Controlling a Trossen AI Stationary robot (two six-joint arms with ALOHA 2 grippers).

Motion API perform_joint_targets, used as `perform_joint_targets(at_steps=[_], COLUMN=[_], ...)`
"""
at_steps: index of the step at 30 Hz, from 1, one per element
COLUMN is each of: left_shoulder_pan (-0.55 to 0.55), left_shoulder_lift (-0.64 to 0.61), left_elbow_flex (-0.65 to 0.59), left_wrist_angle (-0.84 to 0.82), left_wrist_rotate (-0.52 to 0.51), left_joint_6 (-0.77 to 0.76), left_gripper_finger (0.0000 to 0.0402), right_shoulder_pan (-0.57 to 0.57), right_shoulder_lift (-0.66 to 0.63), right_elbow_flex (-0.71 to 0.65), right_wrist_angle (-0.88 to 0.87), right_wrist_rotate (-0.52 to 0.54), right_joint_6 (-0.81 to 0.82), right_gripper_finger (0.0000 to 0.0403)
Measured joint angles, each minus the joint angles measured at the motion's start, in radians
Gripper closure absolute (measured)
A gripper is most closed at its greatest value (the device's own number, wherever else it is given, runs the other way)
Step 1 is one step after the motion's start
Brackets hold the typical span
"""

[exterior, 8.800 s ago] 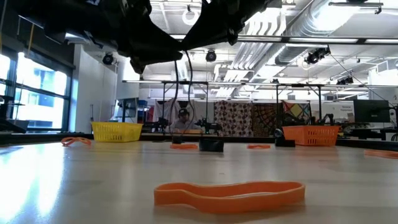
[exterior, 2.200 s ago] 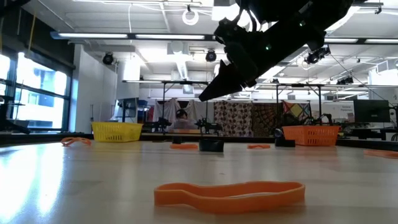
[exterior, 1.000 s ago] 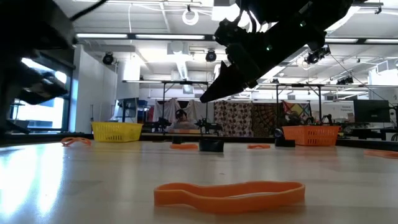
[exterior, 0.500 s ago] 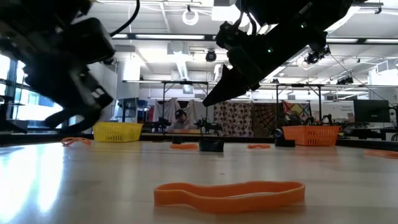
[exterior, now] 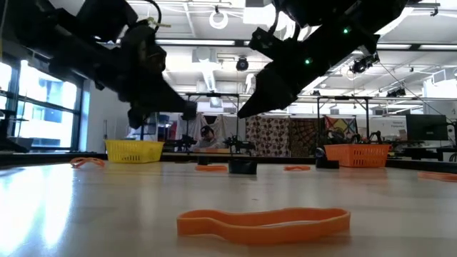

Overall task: Sort rubber bands into baskets
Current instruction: Put the black rubber band into the orange bin

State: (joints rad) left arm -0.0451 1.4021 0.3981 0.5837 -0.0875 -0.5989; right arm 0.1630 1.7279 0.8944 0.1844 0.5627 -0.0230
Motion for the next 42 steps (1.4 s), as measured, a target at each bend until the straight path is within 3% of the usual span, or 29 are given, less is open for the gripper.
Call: perform_joint_targets(at_steps=[7,12,20,25,34,42], left_shoulder_pan=[0.108,0.187,0.254,0.281,0.302,0.301], left_shoulder_lift=[0.000,0.000,0.000,0.000,0.000,0.000], left_elbow_flex=[0.000,0.009,0.108,0.149,0.160,0.160], left_wrist_angle=[0.112,0.178,0.175,0.170,0.152,0.154], left_wrist_rotate=[0.016,0.090,0.184,0.232,0.236,0.236], left_joint_6=[-0.079,-0.097,-0.067,-0.061,-0.053,-0.054], left_gripper_finger=[0.0401,0.0401,0.0401,0.0401,0.0401,0.0401], right_shoulder_pan=[0.047,0.077,0.089,0.089,0.089,0.089], right_shoulder_lift=[0.000,0.000,0.000,0.000,0.000,0.000], right_elbow_flex=[0.000,0.000,0.000,0.000,0.000,0.000], right_wrist_angle=[0.021,0.068,0.262,0.341,0.497,0.538], right_wrist_rotate=[0.106,0.226,0.345,0.391,0.389,0.306], right_joint_6=[-0.252,-0.513,-0.980,-1.182,-1.419,-1.543], right_gripper_finger=[0.0288,0.0253,0.0250,0.0250,0.0250,0.0250])
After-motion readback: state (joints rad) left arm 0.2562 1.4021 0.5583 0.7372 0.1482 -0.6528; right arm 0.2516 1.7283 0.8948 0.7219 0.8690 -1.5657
